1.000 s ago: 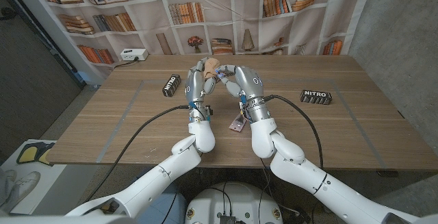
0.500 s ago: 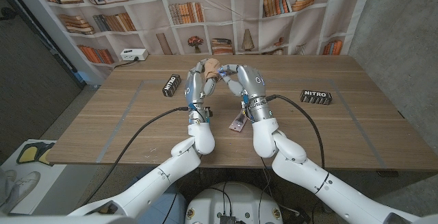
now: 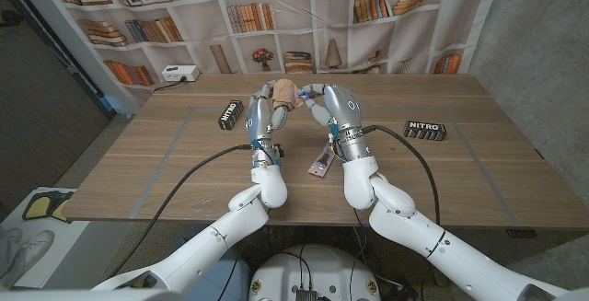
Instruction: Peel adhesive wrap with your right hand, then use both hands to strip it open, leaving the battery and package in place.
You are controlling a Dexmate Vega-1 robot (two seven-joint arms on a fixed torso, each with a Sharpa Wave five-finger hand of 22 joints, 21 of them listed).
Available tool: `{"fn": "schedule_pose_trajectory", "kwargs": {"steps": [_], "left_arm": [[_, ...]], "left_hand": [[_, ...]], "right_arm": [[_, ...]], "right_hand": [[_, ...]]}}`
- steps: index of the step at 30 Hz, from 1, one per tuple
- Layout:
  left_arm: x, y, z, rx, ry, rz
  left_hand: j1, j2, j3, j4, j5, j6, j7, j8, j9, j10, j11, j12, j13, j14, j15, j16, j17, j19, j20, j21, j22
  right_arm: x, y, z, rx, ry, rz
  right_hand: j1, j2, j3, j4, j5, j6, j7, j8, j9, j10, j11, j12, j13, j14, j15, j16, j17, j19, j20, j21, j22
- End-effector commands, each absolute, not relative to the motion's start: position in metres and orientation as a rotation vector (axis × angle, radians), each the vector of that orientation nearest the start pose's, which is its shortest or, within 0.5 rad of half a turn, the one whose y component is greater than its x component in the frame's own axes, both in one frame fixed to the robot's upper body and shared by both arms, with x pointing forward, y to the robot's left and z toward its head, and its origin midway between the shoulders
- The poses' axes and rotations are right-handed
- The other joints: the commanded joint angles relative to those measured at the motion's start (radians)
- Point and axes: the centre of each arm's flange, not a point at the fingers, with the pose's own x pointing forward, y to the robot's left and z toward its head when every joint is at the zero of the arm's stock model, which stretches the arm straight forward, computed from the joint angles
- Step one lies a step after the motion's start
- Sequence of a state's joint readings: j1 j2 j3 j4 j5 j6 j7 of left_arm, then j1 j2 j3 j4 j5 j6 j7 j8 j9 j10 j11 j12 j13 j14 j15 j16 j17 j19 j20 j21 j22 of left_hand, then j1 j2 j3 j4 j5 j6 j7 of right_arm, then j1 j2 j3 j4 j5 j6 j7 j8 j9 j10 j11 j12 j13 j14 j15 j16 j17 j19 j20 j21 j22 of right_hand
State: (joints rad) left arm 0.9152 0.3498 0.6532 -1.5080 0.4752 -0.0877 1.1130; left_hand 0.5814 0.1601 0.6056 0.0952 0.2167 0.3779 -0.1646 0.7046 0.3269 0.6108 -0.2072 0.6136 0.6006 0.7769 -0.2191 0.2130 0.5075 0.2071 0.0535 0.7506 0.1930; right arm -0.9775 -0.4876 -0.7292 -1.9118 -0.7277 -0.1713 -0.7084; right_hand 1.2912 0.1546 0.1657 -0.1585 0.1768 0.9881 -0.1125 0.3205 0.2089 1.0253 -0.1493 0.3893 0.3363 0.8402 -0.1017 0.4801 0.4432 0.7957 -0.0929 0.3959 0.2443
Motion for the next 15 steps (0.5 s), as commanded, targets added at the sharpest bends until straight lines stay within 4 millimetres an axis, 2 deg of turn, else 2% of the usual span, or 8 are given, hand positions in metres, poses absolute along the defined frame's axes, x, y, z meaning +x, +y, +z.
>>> {"fn": "schedule_pose_trajectory", "kwargs": {"steps": [1, 15], "left_arm": [[0.5587, 0.1402, -0.0457, 0.502, -1.085, 0.557], [0.5593, 0.1461, -0.0447, 0.519, -1.080, 0.573]], "left_hand": [[-0.010, 0.001, -0.003, 0.003, 0.000, -0.029, 0.005, -0.008, -0.003, -0.016, 0.000, -0.010, -0.007, -0.010, -0.002, -0.005, 0.000, 0.005, 0.002, 0.004, 0.002], [-0.014, -0.006, -0.003, 0.001, 0.000, -0.032, 0.004, -0.013, -0.009, -0.017, 0.000, -0.013, -0.015, -0.015, -0.002, -0.007, -0.004, 0.002, 0.001, 0.002, 0.001]], "right_arm": [[0.4896, -0.0838, -0.0169, -0.886, -1.173, -0.329], [0.4940, -0.0923, -0.0151, -0.886, -1.168, -0.361]], "right_hand": [[-0.002, -0.010, 0.004, 0.004, 0.002, 0.011, -0.002, -0.006, 0.001, 0.008, -0.002, 0.010, 0.008, 0.008, -0.140, -0.007, 0.005, -0.005, -0.024, 0.009, 0.005], [0.003, -0.011, 0.003, 0.004, 0.000, 0.020, 0.002, -0.009, 0.001, 0.013, 0.002, 0.019, 0.020, 0.011, -0.140, -0.010, 0.009, -0.006, -0.023, 0.019, 0.005]]}}
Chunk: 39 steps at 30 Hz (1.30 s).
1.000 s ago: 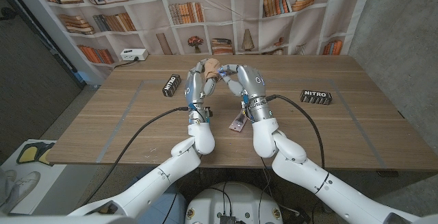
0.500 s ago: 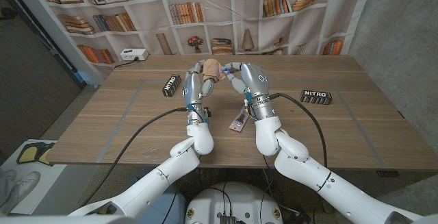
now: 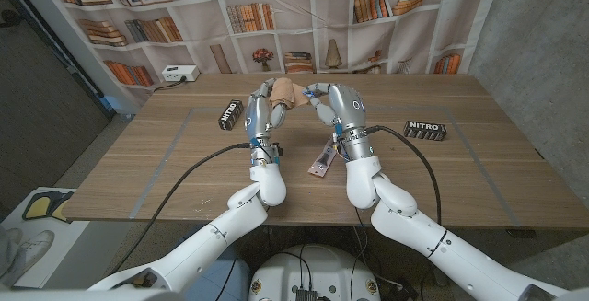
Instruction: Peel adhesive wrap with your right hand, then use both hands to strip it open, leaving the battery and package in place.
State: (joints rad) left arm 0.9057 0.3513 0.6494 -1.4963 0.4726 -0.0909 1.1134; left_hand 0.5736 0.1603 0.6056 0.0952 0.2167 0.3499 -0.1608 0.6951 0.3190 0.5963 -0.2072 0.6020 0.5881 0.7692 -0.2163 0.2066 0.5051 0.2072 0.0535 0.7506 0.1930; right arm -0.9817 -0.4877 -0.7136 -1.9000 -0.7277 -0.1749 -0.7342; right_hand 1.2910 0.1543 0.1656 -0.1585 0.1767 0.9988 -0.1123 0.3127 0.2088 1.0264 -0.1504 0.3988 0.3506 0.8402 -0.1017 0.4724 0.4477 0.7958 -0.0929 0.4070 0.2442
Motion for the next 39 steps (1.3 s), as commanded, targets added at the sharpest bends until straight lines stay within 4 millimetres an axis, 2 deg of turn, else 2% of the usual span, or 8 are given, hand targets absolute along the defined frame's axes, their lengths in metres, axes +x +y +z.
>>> {"fn": "schedule_pose_trajectory", "kwargs": {"steps": [1, 16, 24, 27, 39], "left_arm": [[0.559, 0.146, -0.045, 0.520, -1.080, 0.573], [0.559, 0.149, -0.042, 0.532, -1.078, 0.584], [0.559, 0.152, -0.040, 0.541, -1.077, 0.589], [0.560, 0.152, -0.040, 0.547, -1.078, 0.588], [0.563, 0.154, -0.039, 0.555, -1.079, 0.592]], "left_hand": [[-0.005, -0.008, -0.003, -0.001, 0.000, -0.004, 0.000, -0.004, -0.002, -0.003, 0.000, -0.002, -0.003, -0.007, -0.007, 0.000, -0.002, 0.001, 0.001, 0.001, 0.001], [-0.007, -0.028, -0.008, -0.015, -0.002, -0.050, 0.002, -0.037, -0.021, -0.024, -0.001, -0.015, -0.016, -0.017, -0.005, -0.001, -0.007, 0.000, 0.001, -0.001, 0.001], [-0.009, -0.028, -0.008, -0.016, -0.002, -0.051, 0.002, -0.043, -0.027, -0.026, -0.001, -0.016, -0.018, -0.019, -0.005, -0.001, -0.009, 0.000, 0.001, -0.002, 0.001], [-0.010, -0.028, -0.008, -0.016, -0.002, -0.050, 0.003, -0.045, -0.029, -0.025, -0.002, -0.015, -0.018, -0.019, -0.005, 0.000, -0.009, 0.000, 0.001, -0.002, 0.001], [-0.011, -0.026, -0.007, -0.019, -0.001, -0.043, 0.004, -0.050, -0.037, -0.025, -0.001, -0.014, -0.018, -0.018, -0.006, 0.002, -0.010, 0.000, 0.001, -0.003, 0.001]], "right_arm": [[0.494, -0.093, -0.015, -0.884, -1.167, -0.364], [0.497, -0.106, -0.013, -0.874, -1.156, -0.413], [0.498, -0.113, -0.014, -0.864, -1.139, -0.440], [0.498, -0.115, -0.014, -0.861, -1.135, -0.448], [0.498, -0.121, -0.016, -0.844, -1.135, -0.473]], "right_hand": [[0.003, -0.011, 0.003, 0.004, 0.000, 0.010, 0.002, -0.001, 0.001, 0.012, 0.003, 0.010, 0.006, 0.011, -0.140, -0.003, 0.004, -0.006, -0.024, 0.008, 0.005], [0.010, -0.014, 0.003, 0.002, 0.002, 0.023, 0.010, -0.004, 0.000, 0.021, 0.006, 0.020, 0.017, 0.019, -0.141, -0.007, 0.008, -0.005, -0.021, 0.021, 0.005], [0.013, -0.016, 0.002, 0.002, 0.004, 0.026, 0.008, -0.007, 0.000, 0.028, 0.004, 0.020, 0.014, 0.030, -0.141, -0.006, 0.011, 0.005, -0.019, 0.033, 0.005], [0.013, -0.016, 0.001, 0.003, 0.005, 0.028, 0.006, -0.010, 0.000, 0.029, -0.002, 0.019, 0.011, 0.039, -0.141, -0.006, 0.011, 0.022, -0.024, 0.045, 0.005], [0.012, -0.019, -0.001, 0.005, 0.005, 0.029, -0.003, -0.014, 0.000, 0.029, -0.004, 0.015, 0.006, 0.050, -0.141, -0.009, 0.008, 0.021, -0.023, 0.054, 0.005]]}}
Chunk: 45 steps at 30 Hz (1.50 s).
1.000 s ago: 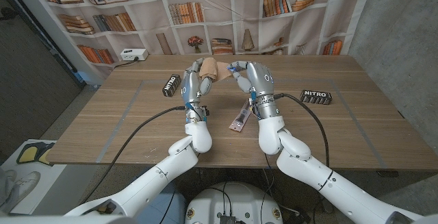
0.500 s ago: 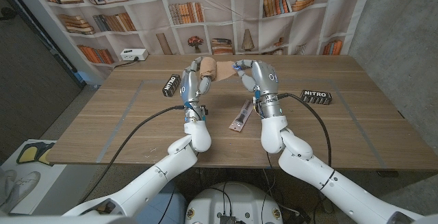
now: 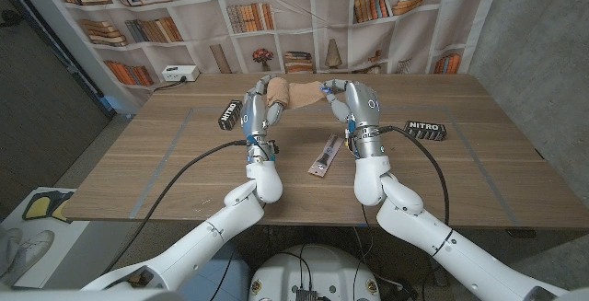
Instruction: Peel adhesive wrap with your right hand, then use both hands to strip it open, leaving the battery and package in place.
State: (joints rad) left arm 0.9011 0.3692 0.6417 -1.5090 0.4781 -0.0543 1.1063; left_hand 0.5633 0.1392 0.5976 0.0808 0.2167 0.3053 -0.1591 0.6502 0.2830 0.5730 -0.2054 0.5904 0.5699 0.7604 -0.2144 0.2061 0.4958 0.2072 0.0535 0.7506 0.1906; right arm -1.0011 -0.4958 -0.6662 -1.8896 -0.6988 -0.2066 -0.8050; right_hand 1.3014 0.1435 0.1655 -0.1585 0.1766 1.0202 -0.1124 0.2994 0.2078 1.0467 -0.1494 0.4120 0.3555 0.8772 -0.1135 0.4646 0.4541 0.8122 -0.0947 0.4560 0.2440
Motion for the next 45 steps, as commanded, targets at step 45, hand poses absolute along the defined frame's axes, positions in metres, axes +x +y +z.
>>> {"fn": "schedule_pose_trajectory", "kwargs": {"steps": [45], "left_arm": [[0.562, 0.165, -0.038, 0.536, -1.072, 0.627]], "left_hand": [[-0.035, -0.037, -0.022, -0.042, 0.002, -0.196, -0.018, -0.132, -0.067, -0.362, 0.063, -0.304, -0.144, -0.427, 0.029, -0.022, -0.184, -0.082, -0.002, -0.055, -0.007]], "right_arm": [[0.497, -0.173, -0.023, -0.817, -1.048, -0.683]], "right_hand": [[0.014, -0.024, -0.005, 0.000, 0.019, 0.034, 0.013, -0.012, 0.000, 0.032, 0.003, 0.003, -0.008, 0.041, -0.129, -0.021, -0.005, -0.006, -0.015, 0.037, 0.000]]}}
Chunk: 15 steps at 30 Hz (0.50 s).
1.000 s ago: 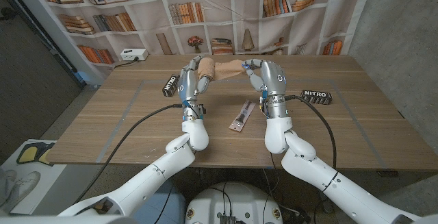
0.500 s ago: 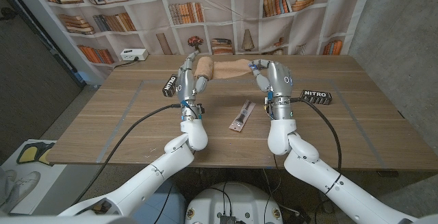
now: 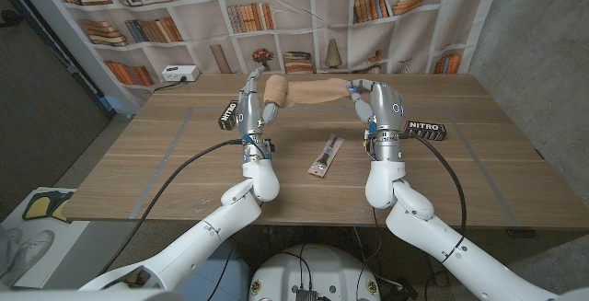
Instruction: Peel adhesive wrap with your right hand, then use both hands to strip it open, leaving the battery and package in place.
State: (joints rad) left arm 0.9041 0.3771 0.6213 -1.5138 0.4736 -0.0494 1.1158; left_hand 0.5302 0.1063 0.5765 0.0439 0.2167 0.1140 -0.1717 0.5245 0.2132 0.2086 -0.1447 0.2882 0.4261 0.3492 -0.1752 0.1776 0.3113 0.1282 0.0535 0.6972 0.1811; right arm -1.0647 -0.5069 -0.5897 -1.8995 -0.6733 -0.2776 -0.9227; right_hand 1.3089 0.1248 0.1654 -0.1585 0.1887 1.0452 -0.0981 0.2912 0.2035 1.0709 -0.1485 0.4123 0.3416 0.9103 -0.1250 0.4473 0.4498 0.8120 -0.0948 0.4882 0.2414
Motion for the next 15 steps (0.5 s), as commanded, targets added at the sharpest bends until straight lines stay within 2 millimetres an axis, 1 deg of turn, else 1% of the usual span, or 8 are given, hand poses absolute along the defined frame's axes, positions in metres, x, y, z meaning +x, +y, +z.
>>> {"fn": "schedule_pose_trajectory", "kwargs": {"steps": [1, 4, 10, 11, 15], "left_arm": [[0.562, 0.166, -0.038, 0.535, -1.071, 0.627], [0.563, 0.167, -0.038, 0.530, -1.068, 0.630], [0.562, 0.170, -0.039, 0.527, -1.069, 0.639], [0.562, 0.171, -0.038, 0.527, -1.069, 0.641], [0.561, 0.174, -0.038, 0.527, -1.070, 0.645]], "left_hand": [[-0.002, -0.004, -0.001, -0.005, 0.002, -0.005, -0.006, -0.006, 0.002, 0.003, 0.002, -0.002, 0.000, -0.015, -0.009, 0.007, 0.000, -0.003, -0.002, -0.002, 0.003], [-0.003, -0.004, -0.001, -0.005, 0.002, -0.005, -0.006, -0.007, 0.002, 0.003, -0.001, -0.004, -0.002, -0.015, -0.009, 0.008, -0.002, -0.003, -0.002, -0.002, 0.003], [-0.005, -0.002, -0.002, -0.004, 0.002, -0.004, -0.005, -0.008, 0.000, 0.005, 0.005, -0.009, -0.006, -0.012, -0.011, 0.012, -0.008, -0.003, -0.001, -0.004, 0.003], [-0.006, -0.001, -0.002, -0.004, 0.002, -0.004, -0.003, -0.009, 0.000, 0.006, 0.006, -0.009, -0.007, -0.012, -0.011, 0.013, -0.009, -0.003, -0.001, -0.004, 0.003], [-0.007, 0.001, -0.002, -0.003, 0.003, -0.003, -0.003, -0.010, -0.001, 0.007, 0.003, -0.012, -0.010, -0.008, -0.009, 0.016, -0.013, -0.003, -0.002, -0.005, 0.002]], "right_arm": [[0.497, -0.174, -0.023, -0.817, -1.046, -0.688], [0.496, -0.175, -0.023, -0.815, -1.042, -0.697], [0.495, -0.180, -0.025, -0.812, -1.029, -0.721], [0.495, -0.181, -0.026, -0.812, -1.024, -0.727], [0.495, -0.185, -0.026, -0.810, -1.014, -0.748]], "right_hand": [[0.007, -0.005, -0.005, 0.000, 0.007, 0.009, -0.002, -0.004, 0.004, 0.010, 0.003, 0.003, 0.005, 0.008, -0.118, -0.004, 0.000, -0.006, -0.015, 0.006, 0.002], [0.008, -0.005, -0.005, 0.000, 0.007, 0.010, -0.003, -0.005, 0.004, 0.010, 0.002, 0.004, 0.006, 0.009, -0.118, -0.006, -0.001, -0.007, -0.015, 0.008, 0.002], [0.009, -0.006, -0.005, 0.000, 0.008, 0.011, 0.000, -0.008, 0.005, 0.010, 0.002, 0.004, 0.007, 0.013, -0.118, -0.007, 0.001, -0.009, -0.016, 0.013, 0.001], [0.009, -0.006, -0.005, 0.000, 0.008, 0.011, 0.000, -0.008, 0.005, 0.010, 0.005, 0.004, 0.007, 0.012, -0.118, -0.008, 0.001, -0.009, -0.016, 0.013, 0.001], [0.010, -0.006, -0.006, 0.000, 0.008, 0.012, 0.000, -0.010, 0.005, 0.008, 0.004, 0.003, 0.008, 0.012, -0.117, -0.010, 0.000, -0.011, -0.015, 0.016, 0.000]]}}
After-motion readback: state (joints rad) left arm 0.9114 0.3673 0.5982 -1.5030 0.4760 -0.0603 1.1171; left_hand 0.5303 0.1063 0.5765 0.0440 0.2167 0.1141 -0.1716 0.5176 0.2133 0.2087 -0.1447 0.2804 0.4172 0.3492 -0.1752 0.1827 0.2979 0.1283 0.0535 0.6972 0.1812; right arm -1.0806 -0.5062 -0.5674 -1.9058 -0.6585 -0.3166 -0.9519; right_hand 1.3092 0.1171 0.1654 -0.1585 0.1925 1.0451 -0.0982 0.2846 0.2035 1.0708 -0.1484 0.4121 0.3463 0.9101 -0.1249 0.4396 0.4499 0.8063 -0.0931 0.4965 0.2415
